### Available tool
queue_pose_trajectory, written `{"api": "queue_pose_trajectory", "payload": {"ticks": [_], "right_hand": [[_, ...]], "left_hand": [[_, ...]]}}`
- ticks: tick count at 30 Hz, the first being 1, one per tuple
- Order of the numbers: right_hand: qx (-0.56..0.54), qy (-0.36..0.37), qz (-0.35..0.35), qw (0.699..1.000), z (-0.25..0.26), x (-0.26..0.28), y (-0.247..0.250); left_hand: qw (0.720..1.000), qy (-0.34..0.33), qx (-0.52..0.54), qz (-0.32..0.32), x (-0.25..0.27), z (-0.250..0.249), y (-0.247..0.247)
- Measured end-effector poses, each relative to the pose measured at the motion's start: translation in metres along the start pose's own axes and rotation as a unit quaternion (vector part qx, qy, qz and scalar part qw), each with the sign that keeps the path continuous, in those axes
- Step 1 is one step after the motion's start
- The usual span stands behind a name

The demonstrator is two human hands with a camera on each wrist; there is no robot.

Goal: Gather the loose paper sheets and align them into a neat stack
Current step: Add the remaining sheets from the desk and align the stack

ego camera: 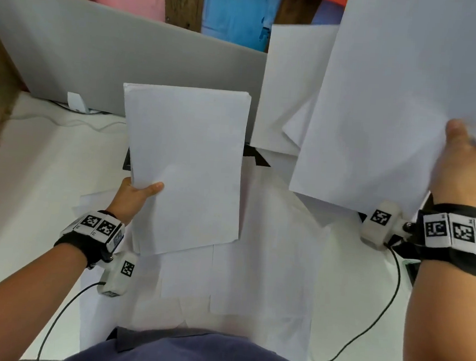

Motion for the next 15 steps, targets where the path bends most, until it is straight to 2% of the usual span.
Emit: {"api": "queue_pose_trajectory", "payload": {"ticks": [4, 7, 12, 14, 15], "right_hand": [[-0.029, -0.035, 0.050, 0.998, -0.014, 0.019, -0.016], [0.005, -0.087, 0.106, 0.991, -0.046, 0.056, -0.030], [0.066, -0.214, 0.205, 0.953, -0.108, 0.133, -0.045], [0.052, -0.267, 0.231, 0.934, -0.125, 0.156, -0.049], [0.039, -0.300, 0.241, 0.922, -0.131, 0.165, -0.051]], "left_hand": [[1.000, 0.012, -0.002, 0.006, -0.002, 0.001, -0.004], [1.000, 0.016, 0.015, 0.022, -0.005, 0.004, -0.010], [0.997, 0.027, -0.032, 0.063, -0.006, 0.005, -0.017], [0.997, 0.019, -0.014, 0.078, -0.004, 0.005, -0.022], [0.997, 0.046, -0.021, 0.066, 0.003, 0.001, -0.023]]}}
Point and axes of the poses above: each hand's wrist, its own x-axis away from the middle knuckle, its own y-axis out of the back of the hand, z = x × y, the point moved 1 cm from there along -x, towards the middle knuckle, and after that the axes turned 12 degrees about -z, right-handed, at the moved point
